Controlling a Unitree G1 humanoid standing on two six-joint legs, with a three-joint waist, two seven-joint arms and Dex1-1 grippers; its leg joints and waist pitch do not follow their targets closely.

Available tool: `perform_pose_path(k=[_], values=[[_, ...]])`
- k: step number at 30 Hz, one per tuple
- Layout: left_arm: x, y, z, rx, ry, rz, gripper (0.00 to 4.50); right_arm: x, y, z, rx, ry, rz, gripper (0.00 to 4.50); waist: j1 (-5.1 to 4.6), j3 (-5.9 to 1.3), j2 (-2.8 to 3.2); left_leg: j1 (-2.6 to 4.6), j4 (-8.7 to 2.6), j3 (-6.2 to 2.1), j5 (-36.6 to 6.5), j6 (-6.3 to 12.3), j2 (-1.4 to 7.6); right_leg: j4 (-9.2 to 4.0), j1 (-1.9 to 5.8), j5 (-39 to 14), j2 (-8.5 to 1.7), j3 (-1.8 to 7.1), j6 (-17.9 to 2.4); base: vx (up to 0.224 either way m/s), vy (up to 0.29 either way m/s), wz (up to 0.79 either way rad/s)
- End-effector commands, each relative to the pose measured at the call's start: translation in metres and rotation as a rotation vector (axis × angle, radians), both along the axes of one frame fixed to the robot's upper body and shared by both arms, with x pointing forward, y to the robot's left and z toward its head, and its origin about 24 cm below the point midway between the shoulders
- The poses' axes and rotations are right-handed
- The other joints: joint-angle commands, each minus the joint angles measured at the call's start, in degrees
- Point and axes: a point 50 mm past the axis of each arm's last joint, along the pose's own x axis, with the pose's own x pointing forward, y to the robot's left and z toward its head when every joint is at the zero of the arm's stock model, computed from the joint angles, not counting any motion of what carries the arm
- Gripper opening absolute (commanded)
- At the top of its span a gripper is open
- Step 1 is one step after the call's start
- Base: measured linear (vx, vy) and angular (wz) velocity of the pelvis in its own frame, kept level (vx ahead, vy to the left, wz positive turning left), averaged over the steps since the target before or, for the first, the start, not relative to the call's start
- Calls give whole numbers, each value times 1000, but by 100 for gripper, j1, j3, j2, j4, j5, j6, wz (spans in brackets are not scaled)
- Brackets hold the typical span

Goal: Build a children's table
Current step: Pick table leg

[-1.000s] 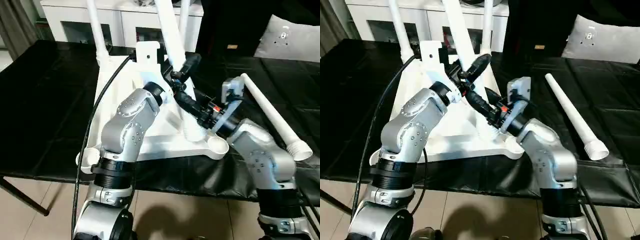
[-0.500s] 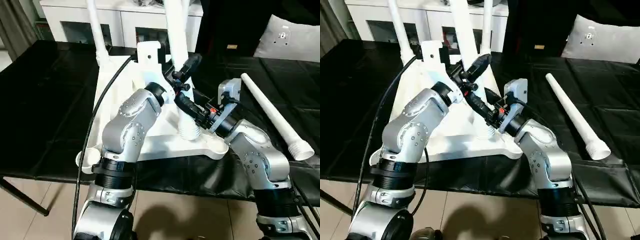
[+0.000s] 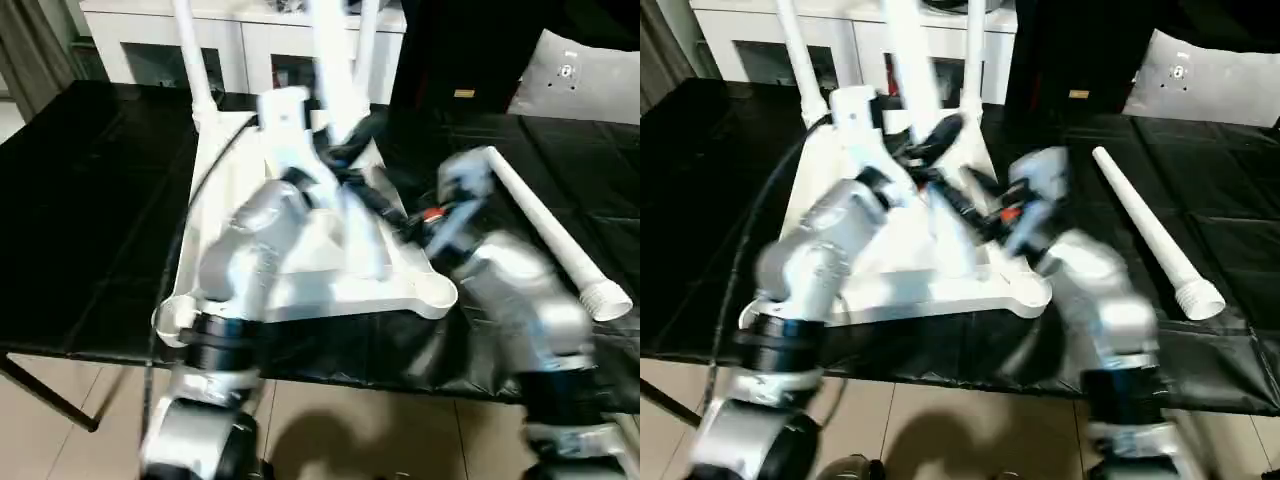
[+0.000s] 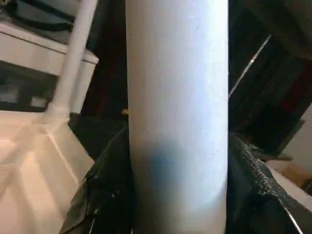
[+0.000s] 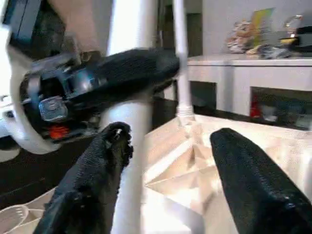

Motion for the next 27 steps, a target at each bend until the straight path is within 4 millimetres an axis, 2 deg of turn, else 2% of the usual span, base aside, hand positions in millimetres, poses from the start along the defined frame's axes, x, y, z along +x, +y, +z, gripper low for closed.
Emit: perform_pose_path(k=[1, 5, 6, 10, 12, 17, 20, 21, 26, 27], values=[[-1, -5, 11, -24, -28, -78, 185, -2, -2, 8, 33, -7, 45, 332, 7, -452, -39, 191, -411, -14, -1185, 161, 162, -368, 255, -746, -134, 44, -1104, 0, 0, 0], [-5, -4, 17, -69, -42, -202, 185, -5, -7, 6, -6, 18, 107, 353, 16, -448, -62, 193, -403, 3, -1171, 201, 164, -357, 254, -750, -149, 39, -1259, 0, 0, 0], [-8, -3, 20, -89, -52, -287, 185, -5, -11, 6, -2, 48, 132, 374, 18, -448, -66, 192, -401, 5, -1160, 195, 165, -354, 254, -781, -149, 40, -1279, 0, 0, 0], [-12, 0, 27, -117, -69, -405, 184, -7, -13, 10, 3, 70, 198, 389, 8, -438, -50, 205, -405, 8, -1259, 170, 165, -365, 241, -918, -140, 43, -1313, 0, 0, 0], [-15, 0, 30, -118, -86, -463, 184, -10, -13, 12, 9, 85, 252, 397, 15, -439, -60, 208, -403, 7, -1271, 175, 156, -360, 262, -946, -146, 39, -1324, 0, 0, 0], [-25, 1, 38, -106, -147, -624, 184, -21, -12, 18, 30, 123, 427, 397, 29, -450, -44, 208, -396, 8, -1146, 232, 170, -338, 267, -784, -150, 37, -1404, 0, 0, 0], [-27, 1, 39, -99, -156, -647, 184, -22, -12, 18, 24, 128, 449, 397, 26, -444, -52, 207, -400, 8, -1168, 206, 175, -341, 267, -814, -154, 36, -1422, 0, 0, 0], [-29, 0, 40, -91, -173, -674, 184, -24, -11, 18, 12, 135, 475, 397, 25, -441, -72, 203, -403, 11, -1173, 190, 178, -342, 269, -842, -154, 38, -1418, 0, 0, 0], [-32, -3, 43, -74, -201, -704, 184, -27, -2, 12, -23, 156, 527, 397, 34, -443, -58, 211, -400, 10, -1182, 144, 183, -339, 257, -897, -163, 45, -1401, 0, 0, 0], [-32, -3, 43, -70, -203, -705, 184, -26, -1, 12, -26, 161, 527, 368, 32, -440, -60, 209, -401, 11, -1195, 134, 180, -341, 259, -911, -163, 46, -1399, 0, 0, 0]])
